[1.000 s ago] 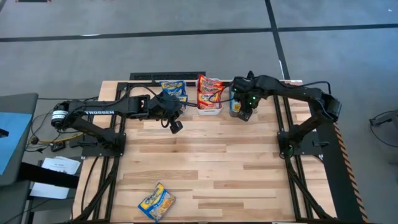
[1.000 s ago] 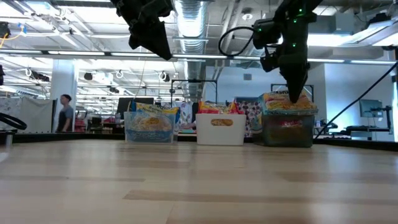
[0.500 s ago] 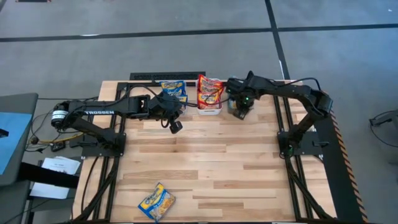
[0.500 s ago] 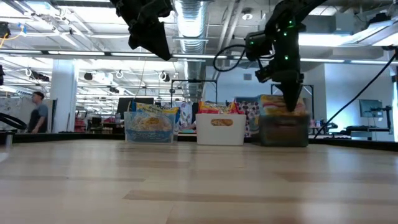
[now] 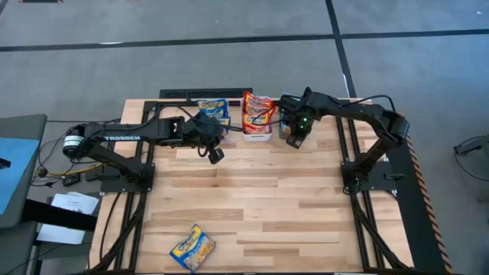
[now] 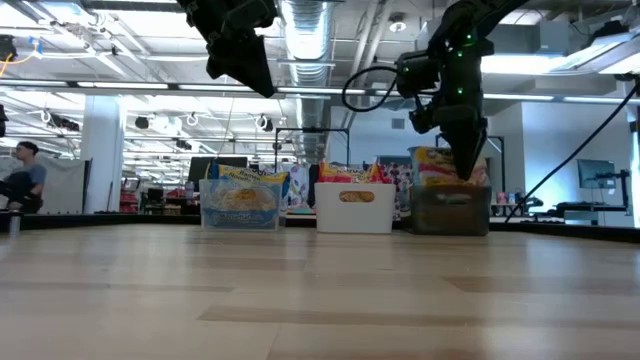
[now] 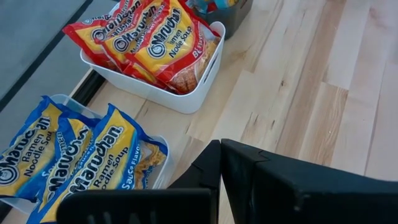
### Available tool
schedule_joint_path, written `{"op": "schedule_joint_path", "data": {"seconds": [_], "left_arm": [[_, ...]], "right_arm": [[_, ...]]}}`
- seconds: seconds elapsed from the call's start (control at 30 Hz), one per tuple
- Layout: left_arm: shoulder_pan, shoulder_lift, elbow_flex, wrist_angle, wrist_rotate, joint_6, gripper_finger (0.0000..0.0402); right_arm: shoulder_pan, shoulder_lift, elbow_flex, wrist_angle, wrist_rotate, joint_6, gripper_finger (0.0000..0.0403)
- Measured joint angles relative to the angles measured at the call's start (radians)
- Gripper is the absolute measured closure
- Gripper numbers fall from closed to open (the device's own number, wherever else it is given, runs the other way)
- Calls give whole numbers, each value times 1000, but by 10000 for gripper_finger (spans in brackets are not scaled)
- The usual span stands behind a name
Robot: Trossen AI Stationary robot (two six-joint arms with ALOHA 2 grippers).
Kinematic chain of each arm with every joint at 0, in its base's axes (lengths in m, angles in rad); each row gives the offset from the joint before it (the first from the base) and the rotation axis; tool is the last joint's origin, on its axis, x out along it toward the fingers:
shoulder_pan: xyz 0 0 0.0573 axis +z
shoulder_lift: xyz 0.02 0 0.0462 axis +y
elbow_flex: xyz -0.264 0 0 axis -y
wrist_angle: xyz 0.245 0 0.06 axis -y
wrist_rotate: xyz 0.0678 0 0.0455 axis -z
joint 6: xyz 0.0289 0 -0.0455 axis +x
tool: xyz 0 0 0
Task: Sort Maruchan noodles
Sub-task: Put the light blue noodle pack into the black bin
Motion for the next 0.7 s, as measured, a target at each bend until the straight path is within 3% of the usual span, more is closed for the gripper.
{"op": "schedule_joint_path", "data": {"seconds": [0.33, 0.7], "left_arm": [[0, 0, 0, 0, 0, -1, 401], [0, 0, 0, 0, 1, -2, 401]], "right_arm": [[4, 0, 78, -74, -3, 34, 266], [-14, 10, 66, 32, 70, 30, 266]]}}
